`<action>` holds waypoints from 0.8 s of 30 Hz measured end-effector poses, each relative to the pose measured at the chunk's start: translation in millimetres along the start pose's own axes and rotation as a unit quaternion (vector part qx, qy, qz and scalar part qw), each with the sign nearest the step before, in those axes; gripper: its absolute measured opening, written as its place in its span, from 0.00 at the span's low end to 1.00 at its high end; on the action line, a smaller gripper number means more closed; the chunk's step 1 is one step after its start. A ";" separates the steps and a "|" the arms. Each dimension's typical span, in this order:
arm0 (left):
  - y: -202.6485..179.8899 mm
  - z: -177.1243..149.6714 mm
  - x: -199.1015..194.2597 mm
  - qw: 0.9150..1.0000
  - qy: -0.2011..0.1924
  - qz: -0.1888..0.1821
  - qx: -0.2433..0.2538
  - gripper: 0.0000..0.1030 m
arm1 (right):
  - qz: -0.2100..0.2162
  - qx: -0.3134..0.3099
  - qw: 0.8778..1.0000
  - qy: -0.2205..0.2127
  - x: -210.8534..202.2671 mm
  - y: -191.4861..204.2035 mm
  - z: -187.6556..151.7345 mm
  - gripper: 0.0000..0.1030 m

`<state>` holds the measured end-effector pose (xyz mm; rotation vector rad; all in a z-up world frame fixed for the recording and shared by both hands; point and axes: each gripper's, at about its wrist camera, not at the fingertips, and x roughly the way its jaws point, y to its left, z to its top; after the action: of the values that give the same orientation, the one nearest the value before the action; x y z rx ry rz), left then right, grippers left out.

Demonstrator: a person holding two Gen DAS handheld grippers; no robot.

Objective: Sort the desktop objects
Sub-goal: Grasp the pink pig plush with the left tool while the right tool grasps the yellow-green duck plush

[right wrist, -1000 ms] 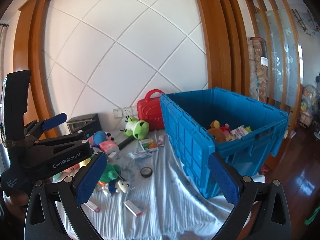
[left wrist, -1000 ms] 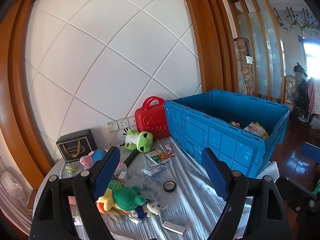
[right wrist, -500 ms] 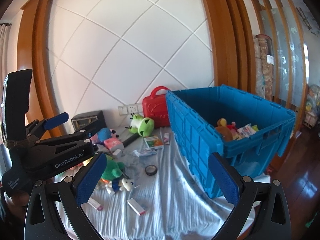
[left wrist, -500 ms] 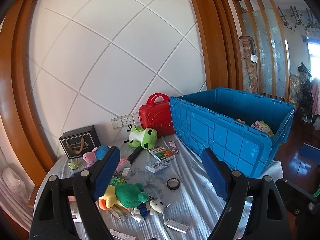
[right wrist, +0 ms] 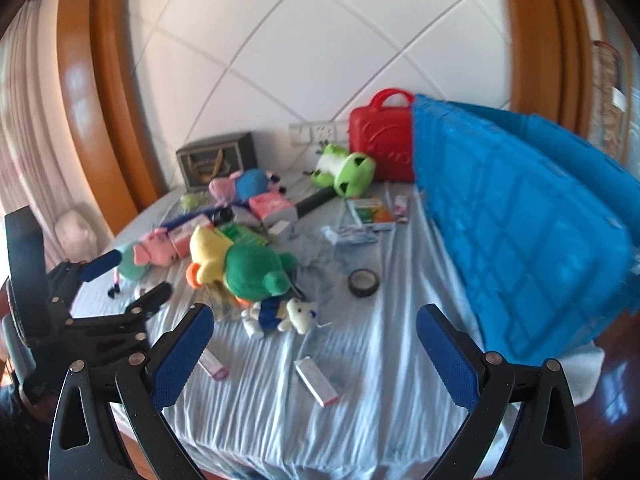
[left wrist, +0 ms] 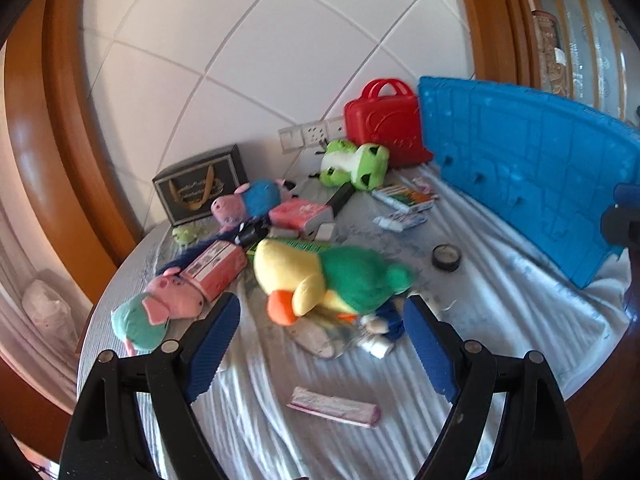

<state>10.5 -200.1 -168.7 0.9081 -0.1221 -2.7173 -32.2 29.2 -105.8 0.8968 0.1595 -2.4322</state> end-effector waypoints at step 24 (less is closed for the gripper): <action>161.5 -17.0 107.2 0.987 0.086 0.116 -0.074 0.81 | 0.137 -0.425 0.870 0.211 310.9 139.3 16.9 1.00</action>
<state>-24.2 -385.2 -217.6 1.0108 0.0085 -2.3877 -165.9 -232.4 -279.2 0.9079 1.0842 -1.5882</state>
